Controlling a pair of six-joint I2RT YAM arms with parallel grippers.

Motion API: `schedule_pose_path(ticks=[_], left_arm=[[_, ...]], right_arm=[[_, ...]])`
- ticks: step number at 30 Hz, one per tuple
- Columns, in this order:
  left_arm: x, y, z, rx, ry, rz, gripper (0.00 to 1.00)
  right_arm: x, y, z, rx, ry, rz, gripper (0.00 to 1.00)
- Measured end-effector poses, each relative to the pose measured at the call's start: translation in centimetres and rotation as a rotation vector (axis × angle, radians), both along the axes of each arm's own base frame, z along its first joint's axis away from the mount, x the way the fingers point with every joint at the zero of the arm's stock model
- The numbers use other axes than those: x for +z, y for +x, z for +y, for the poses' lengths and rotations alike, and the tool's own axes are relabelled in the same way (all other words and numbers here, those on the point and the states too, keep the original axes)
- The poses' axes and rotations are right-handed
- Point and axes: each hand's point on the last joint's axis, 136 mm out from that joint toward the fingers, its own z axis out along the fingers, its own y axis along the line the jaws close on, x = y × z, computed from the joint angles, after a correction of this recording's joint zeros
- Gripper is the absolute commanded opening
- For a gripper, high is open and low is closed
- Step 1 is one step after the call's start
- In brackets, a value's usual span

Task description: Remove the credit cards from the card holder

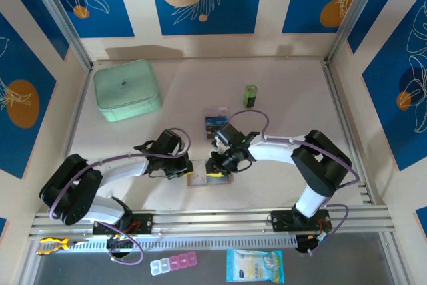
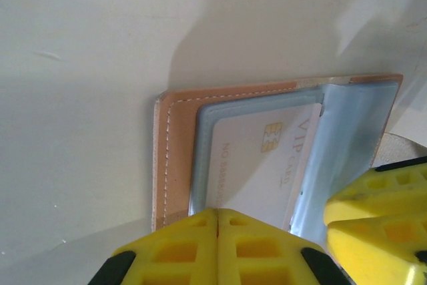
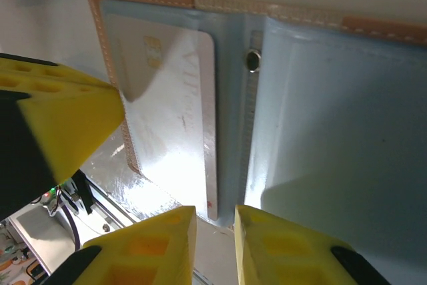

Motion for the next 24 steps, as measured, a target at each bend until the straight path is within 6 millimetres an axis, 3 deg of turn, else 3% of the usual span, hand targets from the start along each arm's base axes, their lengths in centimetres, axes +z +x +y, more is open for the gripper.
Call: schedule_pose_path(ticks=[10,19,24], left_arm=[[-0.2,-0.1,-0.2,-0.017,-0.003,0.0,0.03],[-0.1,-0.1,-0.1,-0.018,-0.005,-0.004,0.07],[0.5,-0.4,0.2,-0.023,-0.001,-0.012,0.05]], right_arm=[[1.1,1.1,1.2,0.001,0.034,-0.029,0.25],[-0.3,1.0,1.4,0.007,0.017,0.005,0.25],[-0.6,0.9,1.4,0.008,0.015,0.011,0.22]])
